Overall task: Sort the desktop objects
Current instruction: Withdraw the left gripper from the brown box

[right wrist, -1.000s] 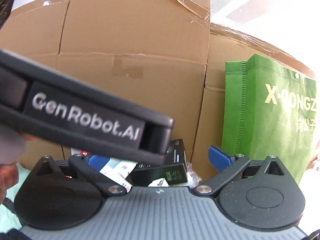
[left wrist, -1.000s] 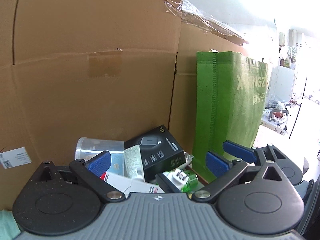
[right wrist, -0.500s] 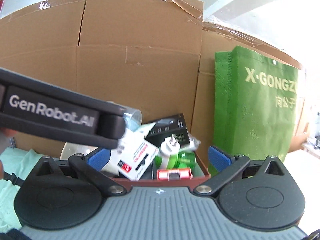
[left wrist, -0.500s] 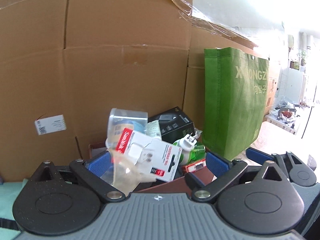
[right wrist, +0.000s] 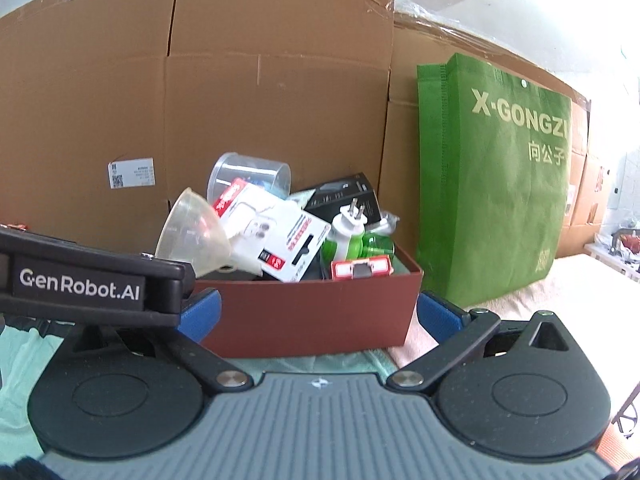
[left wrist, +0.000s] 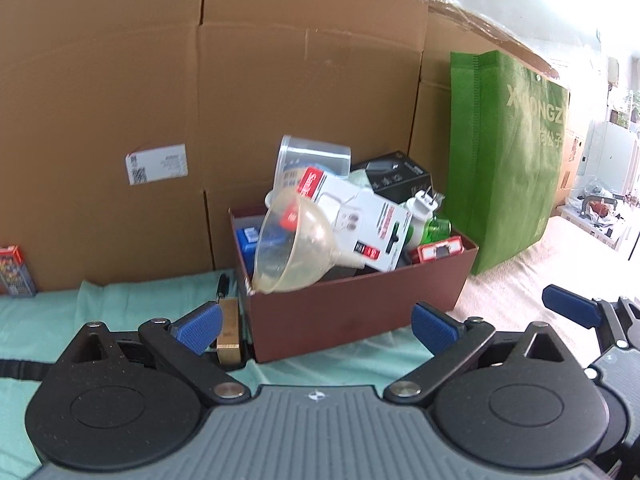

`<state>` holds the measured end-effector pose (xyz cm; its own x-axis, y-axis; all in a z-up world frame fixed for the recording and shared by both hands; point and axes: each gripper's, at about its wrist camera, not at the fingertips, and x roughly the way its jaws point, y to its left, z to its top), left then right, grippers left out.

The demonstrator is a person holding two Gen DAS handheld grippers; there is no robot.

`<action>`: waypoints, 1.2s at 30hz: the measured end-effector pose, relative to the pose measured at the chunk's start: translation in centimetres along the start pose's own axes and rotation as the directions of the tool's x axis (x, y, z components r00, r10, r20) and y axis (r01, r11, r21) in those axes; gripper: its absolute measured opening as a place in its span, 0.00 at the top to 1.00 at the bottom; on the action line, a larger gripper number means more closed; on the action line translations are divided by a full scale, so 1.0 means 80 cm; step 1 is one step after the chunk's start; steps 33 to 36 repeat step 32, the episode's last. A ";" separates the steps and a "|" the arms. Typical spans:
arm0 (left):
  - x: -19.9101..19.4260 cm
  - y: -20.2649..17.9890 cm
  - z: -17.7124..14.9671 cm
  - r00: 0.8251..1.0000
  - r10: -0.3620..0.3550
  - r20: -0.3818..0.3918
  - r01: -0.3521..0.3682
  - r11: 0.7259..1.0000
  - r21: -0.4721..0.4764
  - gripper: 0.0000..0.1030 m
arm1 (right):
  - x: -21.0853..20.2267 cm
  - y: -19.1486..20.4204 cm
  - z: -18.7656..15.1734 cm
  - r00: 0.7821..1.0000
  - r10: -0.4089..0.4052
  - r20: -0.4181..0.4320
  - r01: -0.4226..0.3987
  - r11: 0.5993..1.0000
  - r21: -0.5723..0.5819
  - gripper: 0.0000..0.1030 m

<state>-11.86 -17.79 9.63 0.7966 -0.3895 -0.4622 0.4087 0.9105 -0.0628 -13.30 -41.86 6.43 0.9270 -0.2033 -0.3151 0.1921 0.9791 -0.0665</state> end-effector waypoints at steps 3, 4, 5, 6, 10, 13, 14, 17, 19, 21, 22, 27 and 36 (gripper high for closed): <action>0.000 0.004 -0.010 1.000 0.002 -0.020 -0.002 1.000 -0.002 0.00 | -0.006 0.011 -0.011 0.999 -0.016 -0.029 0.015 0.999 -0.034 0.02; 0.000 0.005 -0.013 1.000 0.006 -0.022 -0.006 1.000 0.000 0.00 | -0.005 0.015 -0.014 0.999 -0.019 -0.037 0.017 0.999 -0.040 0.02; -0.001 0.006 -0.015 1.000 0.010 -0.024 -0.010 1.000 0.003 0.00 | -0.004 0.018 -0.018 0.999 -0.014 -0.045 0.012 0.999 -0.044 0.02; -0.001 0.007 -0.017 1.000 0.013 -0.024 -0.013 1.000 0.006 0.00 | -0.005 0.020 -0.020 0.998 -0.009 -0.054 0.007 0.999 -0.044 0.02; -0.004 0.012 -0.023 0.999 0.010 -0.031 -0.010 1.000 0.009 0.00 | -0.006 0.029 -0.028 0.997 -0.002 -0.078 -0.001 0.999 -0.042 0.02; -0.005 0.015 -0.025 0.999 0.014 -0.036 -0.014 1.000 0.010 0.00 | -0.004 0.036 -0.029 0.996 -0.003 -0.087 -0.001 0.999 -0.043 0.02; -0.005 0.015 -0.026 0.999 0.015 -0.037 -0.015 1.000 0.012 0.00 | -0.006 0.038 -0.030 0.996 -0.002 -0.089 -0.002 0.999 -0.042 0.02; -0.005 0.018 -0.028 0.999 0.021 -0.044 -0.021 1.000 0.012 0.00 | -0.005 0.042 -0.031 0.995 0.000 -0.095 -0.004 0.999 -0.037 0.02; -0.004 0.020 -0.030 0.998 0.024 -0.050 -0.024 1.000 0.009 0.00 | -0.004 0.045 -0.031 0.995 0.001 -0.099 -0.004 0.999 -0.032 0.02; -0.003 0.023 -0.031 0.998 0.027 -0.054 -0.027 1.000 0.009 0.00 | -0.003 0.047 -0.031 0.995 0.005 -0.102 -0.008 0.999 -0.031 0.02; -0.002 0.023 -0.032 0.998 0.030 -0.057 -0.029 1.000 0.008 0.00 | -0.003 0.049 -0.032 0.995 0.003 -0.104 -0.006 0.999 -0.031 0.02; 0.003 0.025 -0.034 0.997 0.032 -0.070 -0.032 0.999 0.006 0.00 | 0.002 0.054 -0.033 0.993 -0.003 -0.116 0.000 1.000 -0.028 0.02; 0.004 0.025 -0.035 0.997 0.022 -0.071 -0.021 1.000 0.009 0.00 | 0.006 0.054 -0.034 0.992 -0.011 -0.127 0.009 1.000 -0.019 0.02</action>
